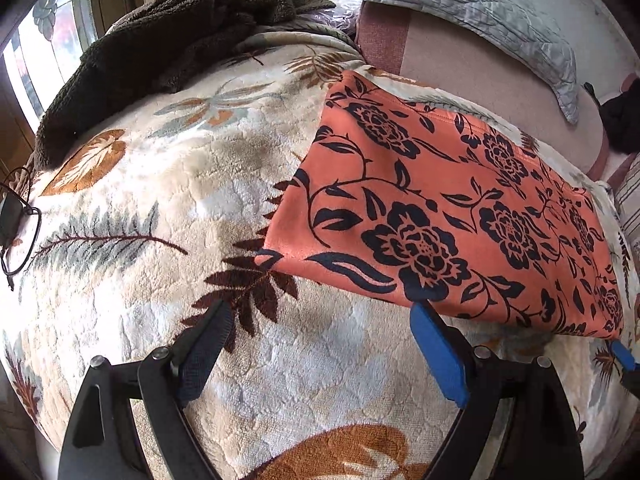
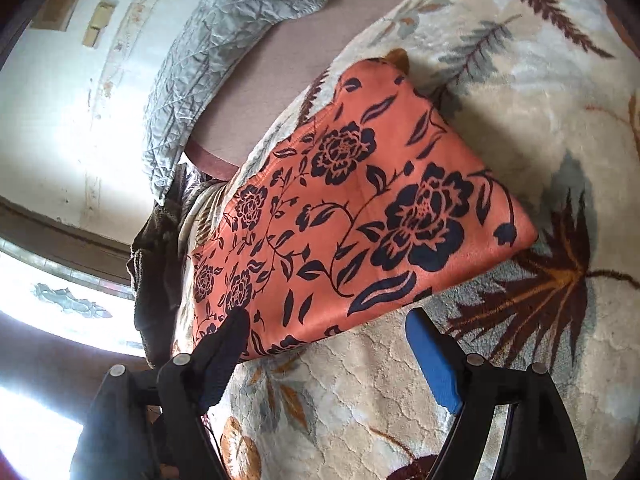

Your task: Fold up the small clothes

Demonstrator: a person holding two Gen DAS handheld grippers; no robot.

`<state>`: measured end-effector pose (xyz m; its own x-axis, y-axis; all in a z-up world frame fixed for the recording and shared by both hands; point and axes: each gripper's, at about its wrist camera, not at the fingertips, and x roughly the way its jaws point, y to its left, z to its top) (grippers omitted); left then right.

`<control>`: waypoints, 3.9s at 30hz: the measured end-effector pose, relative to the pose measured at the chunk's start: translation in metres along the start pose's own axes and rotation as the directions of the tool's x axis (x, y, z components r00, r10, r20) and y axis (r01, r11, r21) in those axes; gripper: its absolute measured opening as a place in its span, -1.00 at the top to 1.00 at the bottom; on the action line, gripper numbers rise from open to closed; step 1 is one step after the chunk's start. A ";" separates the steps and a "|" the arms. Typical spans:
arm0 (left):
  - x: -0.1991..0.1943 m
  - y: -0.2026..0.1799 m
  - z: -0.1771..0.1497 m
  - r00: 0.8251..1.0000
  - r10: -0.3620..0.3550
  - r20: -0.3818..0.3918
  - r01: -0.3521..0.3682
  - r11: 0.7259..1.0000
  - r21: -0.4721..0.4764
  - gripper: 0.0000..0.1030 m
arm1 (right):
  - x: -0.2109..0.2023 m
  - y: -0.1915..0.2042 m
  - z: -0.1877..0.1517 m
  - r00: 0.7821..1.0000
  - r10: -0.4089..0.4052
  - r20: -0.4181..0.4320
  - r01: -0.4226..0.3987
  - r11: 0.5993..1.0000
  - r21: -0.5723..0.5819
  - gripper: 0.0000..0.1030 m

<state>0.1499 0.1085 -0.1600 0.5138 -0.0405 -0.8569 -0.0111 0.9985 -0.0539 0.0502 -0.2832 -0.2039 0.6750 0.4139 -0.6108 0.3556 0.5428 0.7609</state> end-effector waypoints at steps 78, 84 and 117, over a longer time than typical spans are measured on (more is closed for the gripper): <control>-0.025 0.040 -0.041 0.935 -0.335 0.115 0.354 0.905 -0.235 0.60 | -0.057 -0.021 -0.028 0.936 -0.133 0.326 0.168 0.982 -0.082 0.63; -0.031 0.047 -0.088 0.950 -0.310 0.040 0.311 0.928 -0.205 0.57 | -0.077 -0.056 -0.066 0.955 -0.192 0.226 0.203 0.979 -0.029 0.61; 0.072 -0.010 0.044 1.000 0.007 0.012 -0.008 1.000 0.028 0.18 | 0.017 -0.042 0.062 0.930 -0.332 0.157 0.357 0.917 -0.175 0.30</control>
<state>0.2249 0.0969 -0.1981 0.5240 -0.0327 -0.8511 0.0089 0.9994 -0.0329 0.0871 -0.3442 -0.2324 0.6112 0.0901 -0.7863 0.4540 0.7739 0.4416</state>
